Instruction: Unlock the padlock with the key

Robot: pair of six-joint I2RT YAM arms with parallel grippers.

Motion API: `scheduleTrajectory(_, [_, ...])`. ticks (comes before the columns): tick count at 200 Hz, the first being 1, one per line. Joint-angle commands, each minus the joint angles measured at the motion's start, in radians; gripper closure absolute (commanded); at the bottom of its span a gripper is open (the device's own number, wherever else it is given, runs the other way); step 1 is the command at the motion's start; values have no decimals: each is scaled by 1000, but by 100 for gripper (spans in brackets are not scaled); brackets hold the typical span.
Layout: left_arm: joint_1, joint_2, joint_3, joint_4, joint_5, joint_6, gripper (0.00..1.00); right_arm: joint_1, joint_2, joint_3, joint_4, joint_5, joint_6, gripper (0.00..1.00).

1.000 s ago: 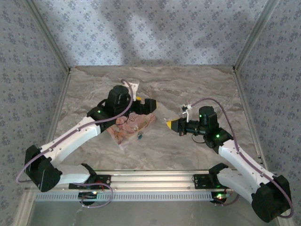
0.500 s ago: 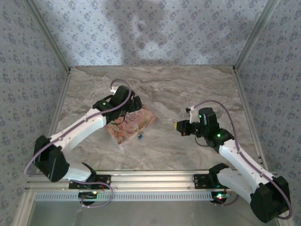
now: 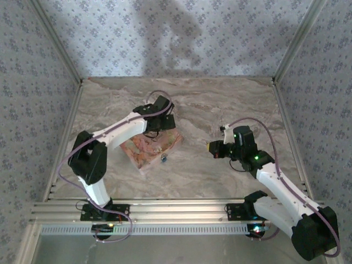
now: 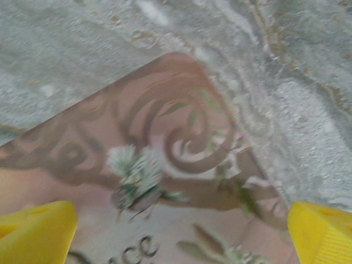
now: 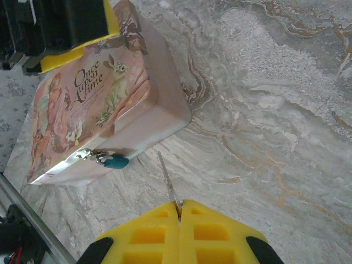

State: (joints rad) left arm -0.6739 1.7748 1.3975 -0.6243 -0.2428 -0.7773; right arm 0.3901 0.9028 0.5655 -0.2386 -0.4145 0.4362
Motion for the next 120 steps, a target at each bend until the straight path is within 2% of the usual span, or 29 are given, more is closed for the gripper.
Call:
scheduleTrajectory(1, [5, 42, 70, 44, 35, 47, 2, -6, -15, -3, -23, 7, 13, 100])
scheduleTrajectory(70, [10, 136, 110, 64, 70, 35, 2, -6, -20, -3, -30, 1, 13, 100])
scheduleTrajectory(120, [10, 159, 102, 92, 175, 66, 2, -36, -27, -9, -68, -20, 10, 100])
